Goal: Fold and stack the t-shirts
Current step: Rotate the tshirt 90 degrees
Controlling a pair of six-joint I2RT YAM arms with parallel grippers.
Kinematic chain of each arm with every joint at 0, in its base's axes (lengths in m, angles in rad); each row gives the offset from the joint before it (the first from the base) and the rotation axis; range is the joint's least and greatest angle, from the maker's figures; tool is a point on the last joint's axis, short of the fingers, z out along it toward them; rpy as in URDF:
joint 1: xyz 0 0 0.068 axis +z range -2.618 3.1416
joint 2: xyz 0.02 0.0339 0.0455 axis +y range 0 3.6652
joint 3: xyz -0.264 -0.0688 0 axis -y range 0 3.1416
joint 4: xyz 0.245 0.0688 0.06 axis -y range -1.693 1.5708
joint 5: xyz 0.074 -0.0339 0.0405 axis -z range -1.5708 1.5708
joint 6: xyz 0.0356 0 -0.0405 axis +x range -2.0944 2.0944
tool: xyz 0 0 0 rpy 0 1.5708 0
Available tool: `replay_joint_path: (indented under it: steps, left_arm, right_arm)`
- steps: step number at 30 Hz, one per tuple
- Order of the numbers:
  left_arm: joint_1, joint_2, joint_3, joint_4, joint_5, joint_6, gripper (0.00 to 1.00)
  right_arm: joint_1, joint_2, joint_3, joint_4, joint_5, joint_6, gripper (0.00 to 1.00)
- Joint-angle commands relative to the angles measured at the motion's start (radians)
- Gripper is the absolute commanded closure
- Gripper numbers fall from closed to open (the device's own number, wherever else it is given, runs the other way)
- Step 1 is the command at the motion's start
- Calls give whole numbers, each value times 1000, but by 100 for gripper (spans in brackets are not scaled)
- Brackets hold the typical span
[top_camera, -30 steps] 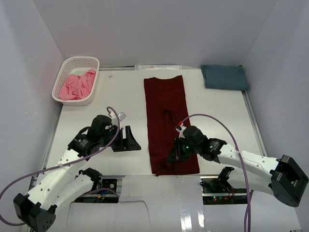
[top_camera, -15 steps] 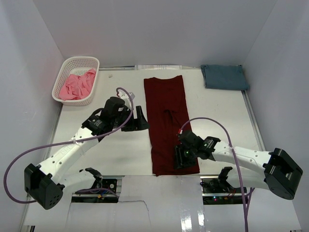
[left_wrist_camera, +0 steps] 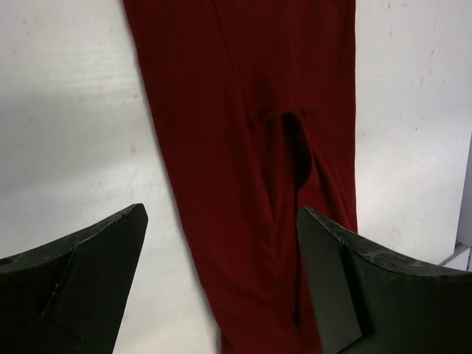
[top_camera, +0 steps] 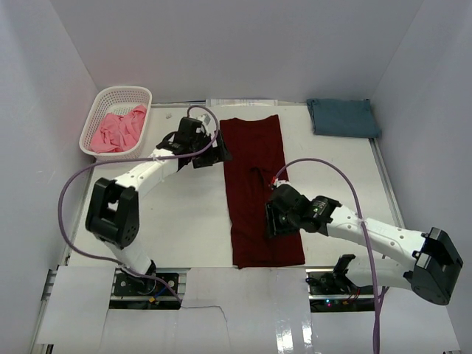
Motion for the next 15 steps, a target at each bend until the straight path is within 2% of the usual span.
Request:
replay_joint_path:
  steps: [1,4,5,7,8,15]
  left_arm:
    - [-3,111,109,88,33,-2,6]
    - [-3,213,178,139,50,-34,6]
    - [-3,231,197,171,52,-38,7]
    - [-5,286,232,177,55,-41,7]
    - [-5,303,281,164,53,-38,6]
    - [-5,455,468,127,76,-5,10]
  right_arm:
    - [-23,45,42,-40,127,-60,50]
    - [-69,114,69,-43,170,-108,60]
    - [-81,129,92,-43,177,-137,68]
    - [-121,169,117,-41,184,-166,78]
    - [-132,182,140,-40,187,-189,90]
    - [-170,265,160,-5,132,-234,92]
